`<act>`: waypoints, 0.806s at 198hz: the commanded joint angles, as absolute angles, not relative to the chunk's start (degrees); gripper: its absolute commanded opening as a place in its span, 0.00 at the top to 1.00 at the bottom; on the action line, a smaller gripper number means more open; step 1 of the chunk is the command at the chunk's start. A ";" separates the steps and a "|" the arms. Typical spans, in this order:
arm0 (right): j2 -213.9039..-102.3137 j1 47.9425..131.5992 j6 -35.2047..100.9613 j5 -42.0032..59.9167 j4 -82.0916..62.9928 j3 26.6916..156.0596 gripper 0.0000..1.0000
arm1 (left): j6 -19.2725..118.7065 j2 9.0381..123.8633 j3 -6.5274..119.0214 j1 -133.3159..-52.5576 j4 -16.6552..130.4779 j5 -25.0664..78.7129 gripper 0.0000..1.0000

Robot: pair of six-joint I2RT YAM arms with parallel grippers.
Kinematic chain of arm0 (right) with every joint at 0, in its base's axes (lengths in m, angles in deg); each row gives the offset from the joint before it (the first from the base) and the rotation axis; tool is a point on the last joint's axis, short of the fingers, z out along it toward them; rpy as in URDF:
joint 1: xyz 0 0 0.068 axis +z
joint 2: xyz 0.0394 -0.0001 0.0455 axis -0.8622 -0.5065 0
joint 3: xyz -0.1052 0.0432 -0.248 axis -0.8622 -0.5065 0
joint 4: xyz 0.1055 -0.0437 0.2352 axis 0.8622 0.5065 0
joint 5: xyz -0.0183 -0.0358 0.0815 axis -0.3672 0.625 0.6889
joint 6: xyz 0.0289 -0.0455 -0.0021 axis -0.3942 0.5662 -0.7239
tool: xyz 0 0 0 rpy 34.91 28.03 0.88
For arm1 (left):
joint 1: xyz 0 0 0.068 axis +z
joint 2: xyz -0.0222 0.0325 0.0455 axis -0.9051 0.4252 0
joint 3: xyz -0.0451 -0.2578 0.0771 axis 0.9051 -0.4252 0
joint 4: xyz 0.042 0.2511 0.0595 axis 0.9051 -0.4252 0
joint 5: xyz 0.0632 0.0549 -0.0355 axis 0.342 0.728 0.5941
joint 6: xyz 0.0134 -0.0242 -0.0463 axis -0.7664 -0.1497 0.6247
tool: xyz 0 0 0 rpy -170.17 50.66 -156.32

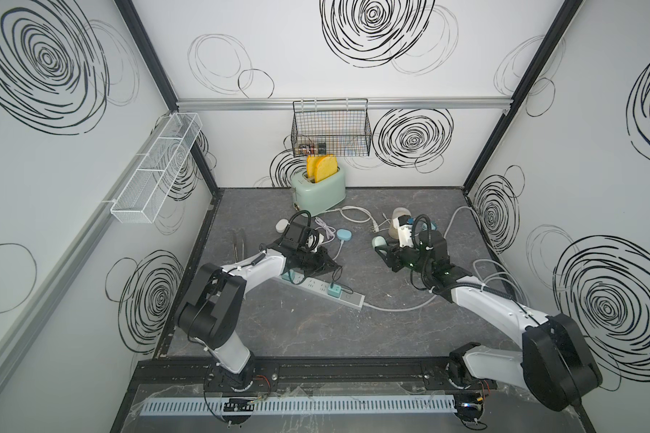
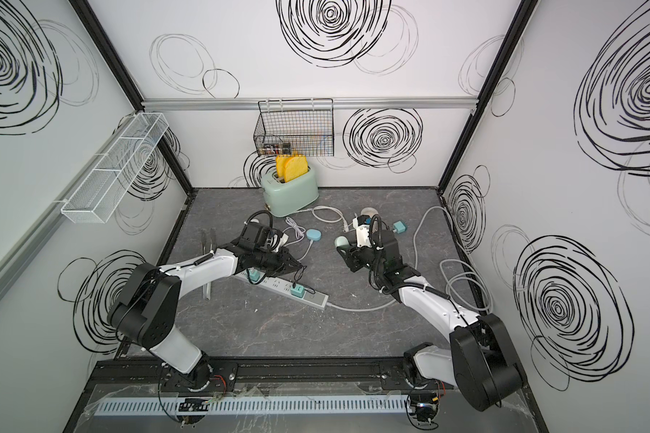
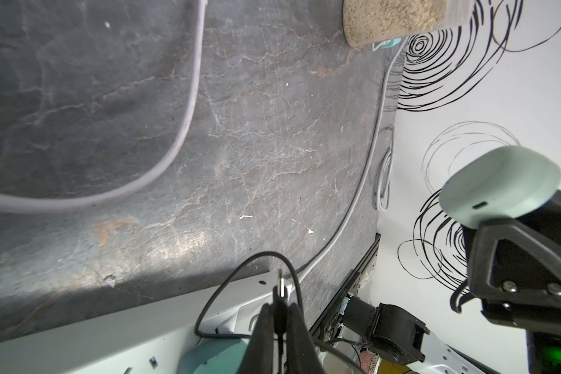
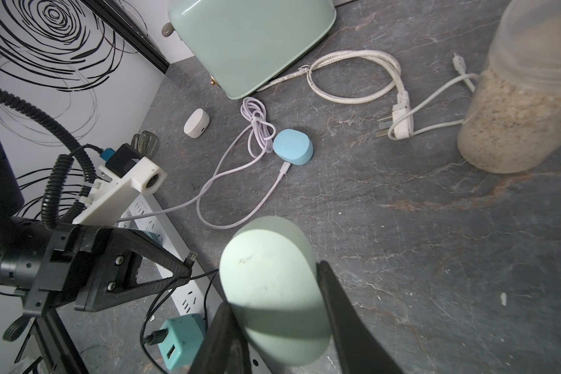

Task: Charge the bluetooth headset
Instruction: Pick up the charging cable from the center of the board.

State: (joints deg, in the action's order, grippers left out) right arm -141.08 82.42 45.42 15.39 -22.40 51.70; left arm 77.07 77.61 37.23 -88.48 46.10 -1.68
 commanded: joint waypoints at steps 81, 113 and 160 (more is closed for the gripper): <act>-138.03 82.32 48.45 22.30 -27.12 51.06 0.83 | 69.45 68.30 39.13 -89.16 58.81 -6.25 1.00; -137.53 82.33 50.06 25.73 -28.76 50.83 0.82 | 60.87 65.90 39.83 -89.51 57.82 -6.74 1.00; -137.70 82.44 51.10 29.75 -31.05 50.66 0.81 | 49.26 64.06 40.24 -91.00 55.17 -6.92 1.00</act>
State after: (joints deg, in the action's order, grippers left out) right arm -138.65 82.42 49.36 26.34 -27.47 51.48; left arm 57.38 65.59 38.56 -90.07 54.95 -5.87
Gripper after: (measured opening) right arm 0.415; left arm 0.095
